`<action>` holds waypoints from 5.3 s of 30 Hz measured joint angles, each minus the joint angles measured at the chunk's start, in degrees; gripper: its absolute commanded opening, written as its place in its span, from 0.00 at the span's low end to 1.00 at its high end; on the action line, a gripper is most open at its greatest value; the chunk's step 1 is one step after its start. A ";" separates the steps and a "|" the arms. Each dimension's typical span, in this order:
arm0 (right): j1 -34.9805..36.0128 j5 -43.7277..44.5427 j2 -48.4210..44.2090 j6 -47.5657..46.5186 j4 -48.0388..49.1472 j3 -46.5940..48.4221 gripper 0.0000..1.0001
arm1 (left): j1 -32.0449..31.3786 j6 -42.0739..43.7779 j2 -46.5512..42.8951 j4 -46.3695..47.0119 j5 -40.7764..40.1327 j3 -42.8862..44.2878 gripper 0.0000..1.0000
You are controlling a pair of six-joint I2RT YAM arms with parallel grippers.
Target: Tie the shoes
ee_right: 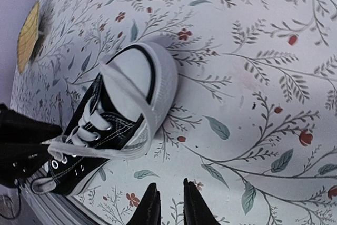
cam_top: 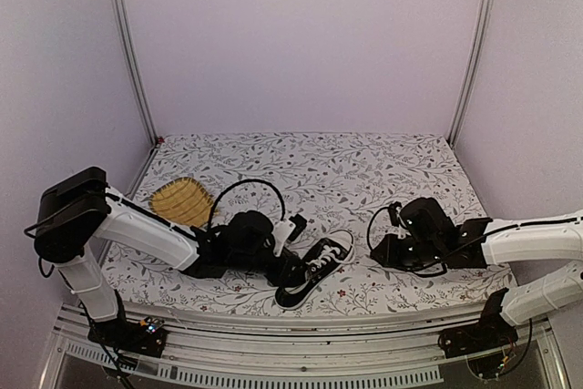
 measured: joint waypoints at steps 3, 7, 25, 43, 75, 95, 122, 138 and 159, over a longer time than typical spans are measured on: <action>0.02 -2.84 -0.13 -2.45 1.66 0.22 0.37 | 0.17 0.31 0.00 0.52 1.38 -1.11 0.40; -0.28 -3.54 1.42 -5.14 1.46 3.23 0.44 | 0.59 0.22 -0.02 1.33 2.89 -3.89 0.40; -2.14 -6.10 20.52 -8.90 3.08 13.73 0.38 | 1.29 4.17 1.27 1.25 4.00 -1.75 0.21; -3.91 -5.90 19.74 -9.09 2.23 14.14 0.02 | -0.09 -5.09 -0.66 4.94 -1.07 -6.01 0.00; -5.27 -1.68 7.74 -2.62 0.46 1.77 0.02 | -4.04 -14.99 -4.59 7.91 1.05 -9.84 0.35; -5.46 -3.72 7.80 -3.67 2.58 1.97 0.02 | -3.06 6.32 -4.52 -2.34 3.02 -1.90 0.28; -5.60 2.29 7.28 -2.03 -1.73 1.97 0.02 | -0.33 4.11 -3.28 -1.92 -1.16 -3.41 0.00; -5.64 6.40 2.75 1.25 -5.79 -0.22 0.02 | 0.02 -4.07 -5.66 1.42 -1.09 -10.58 0.00; -5.97 2.47 -4.44 3.76 -3.37 -5.66 0.02 | -0.92 -6.97 -5.70 6.71 4.35 -14.21 0.20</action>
